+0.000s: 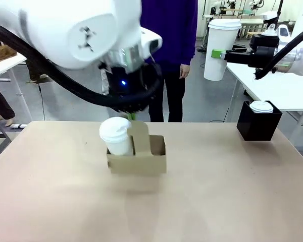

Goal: Pour a drink into a cup and package it in a carrier.
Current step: Position the Cup Carrier in the center of the table.

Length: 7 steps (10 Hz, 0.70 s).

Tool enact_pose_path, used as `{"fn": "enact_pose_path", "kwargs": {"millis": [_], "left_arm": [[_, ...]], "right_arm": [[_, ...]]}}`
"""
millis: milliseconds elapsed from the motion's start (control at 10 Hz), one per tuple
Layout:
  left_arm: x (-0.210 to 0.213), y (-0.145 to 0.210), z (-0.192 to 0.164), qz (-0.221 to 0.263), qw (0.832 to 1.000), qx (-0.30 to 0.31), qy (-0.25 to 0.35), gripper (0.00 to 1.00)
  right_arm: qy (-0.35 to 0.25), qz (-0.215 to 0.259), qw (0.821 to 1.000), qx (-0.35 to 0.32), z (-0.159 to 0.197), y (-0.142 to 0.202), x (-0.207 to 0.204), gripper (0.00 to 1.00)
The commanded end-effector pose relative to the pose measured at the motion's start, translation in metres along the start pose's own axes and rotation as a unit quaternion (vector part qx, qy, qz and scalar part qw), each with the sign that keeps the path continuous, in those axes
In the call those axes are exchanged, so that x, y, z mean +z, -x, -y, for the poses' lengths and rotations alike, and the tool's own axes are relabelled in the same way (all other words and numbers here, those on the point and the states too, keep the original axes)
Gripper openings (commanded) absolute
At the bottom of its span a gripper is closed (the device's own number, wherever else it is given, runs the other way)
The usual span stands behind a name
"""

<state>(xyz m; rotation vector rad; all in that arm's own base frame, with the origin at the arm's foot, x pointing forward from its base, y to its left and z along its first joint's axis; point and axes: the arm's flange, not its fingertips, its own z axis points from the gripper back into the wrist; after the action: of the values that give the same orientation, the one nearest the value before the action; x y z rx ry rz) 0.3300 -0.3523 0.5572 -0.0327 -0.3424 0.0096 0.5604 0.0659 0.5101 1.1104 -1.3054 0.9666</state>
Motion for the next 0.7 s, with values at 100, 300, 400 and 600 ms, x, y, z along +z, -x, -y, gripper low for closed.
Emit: {"fn": "enact_pose_path", "kwargs": {"millis": [100, 300, 400, 600], "left_arm": [[-0.027, 0.005, 0.027, 0.01, 1.0, 0.002, -0.011, 0.02], [-0.043, 0.013, 0.04, 0.001, 1.0, -0.007, -0.012, 0.02], [-0.051, 0.015, 0.043, -0.002, 1.0, -0.004, -0.013, 0.02], [-0.066, 0.016, 0.048, -0.015, 0.999, 0.0, -0.029, 0.02]], "right_arm": [[-0.002, 0.007, 1.0, 0.002, -0.001, -0.004, -0.001, 0.8], [-0.002, 0.007, 1.0, 0.002, -0.001, -0.004, -0.001, 0.8], [-0.002, 0.007, 1.0, 0.002, -0.001, -0.004, -0.001, 0.8], [-0.002, 0.007, 1.0, 0.002, -0.001, -0.004, -0.001, 0.8]]}}
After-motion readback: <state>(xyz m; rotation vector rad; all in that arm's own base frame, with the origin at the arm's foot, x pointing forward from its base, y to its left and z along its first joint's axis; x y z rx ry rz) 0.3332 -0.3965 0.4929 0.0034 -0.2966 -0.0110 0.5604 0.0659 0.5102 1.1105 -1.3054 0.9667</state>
